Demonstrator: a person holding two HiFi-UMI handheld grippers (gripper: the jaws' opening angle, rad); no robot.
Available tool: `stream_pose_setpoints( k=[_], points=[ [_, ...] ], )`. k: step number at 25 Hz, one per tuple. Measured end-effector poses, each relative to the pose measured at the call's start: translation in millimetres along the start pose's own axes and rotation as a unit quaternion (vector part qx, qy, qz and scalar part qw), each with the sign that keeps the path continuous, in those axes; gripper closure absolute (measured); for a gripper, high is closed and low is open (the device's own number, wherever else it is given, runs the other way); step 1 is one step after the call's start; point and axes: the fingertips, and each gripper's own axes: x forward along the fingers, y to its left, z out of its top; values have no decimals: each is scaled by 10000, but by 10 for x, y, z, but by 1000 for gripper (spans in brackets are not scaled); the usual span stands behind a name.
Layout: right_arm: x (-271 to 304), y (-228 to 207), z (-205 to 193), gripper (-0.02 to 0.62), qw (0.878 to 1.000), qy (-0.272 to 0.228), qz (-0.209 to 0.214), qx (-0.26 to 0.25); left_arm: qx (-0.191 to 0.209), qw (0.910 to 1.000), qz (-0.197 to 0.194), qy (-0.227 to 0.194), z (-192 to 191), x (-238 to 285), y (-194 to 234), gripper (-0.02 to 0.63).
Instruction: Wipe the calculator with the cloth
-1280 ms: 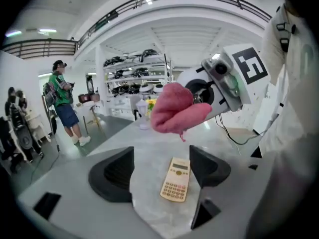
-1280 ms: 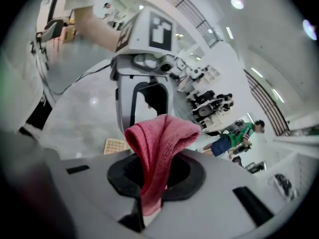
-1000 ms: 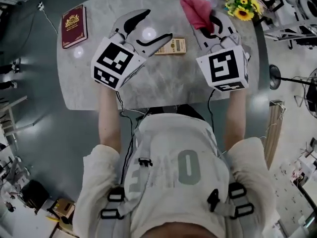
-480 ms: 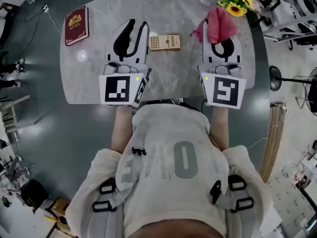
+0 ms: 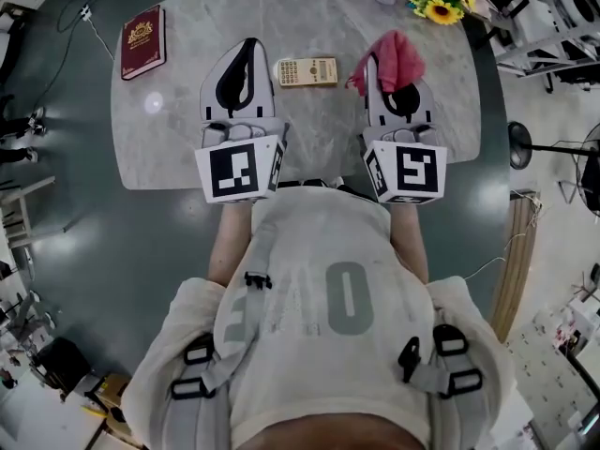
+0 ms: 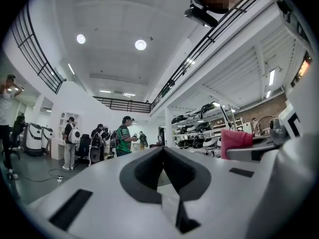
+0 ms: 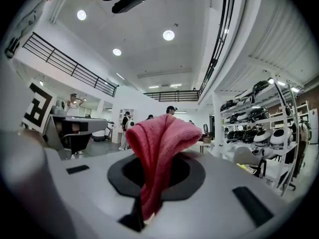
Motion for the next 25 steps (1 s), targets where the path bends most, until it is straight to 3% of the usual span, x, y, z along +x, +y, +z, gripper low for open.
stream_pose_setpoints(
  k=[12,25],
  points=[
    [22,55,-46,541,9999,73,138,30,-113,9999,54,-59,77,-42,56,584],
    [69,38,-99,541,9998,111,142,9,20,10000,-53,-2,34,20,23,584]
  ],
)
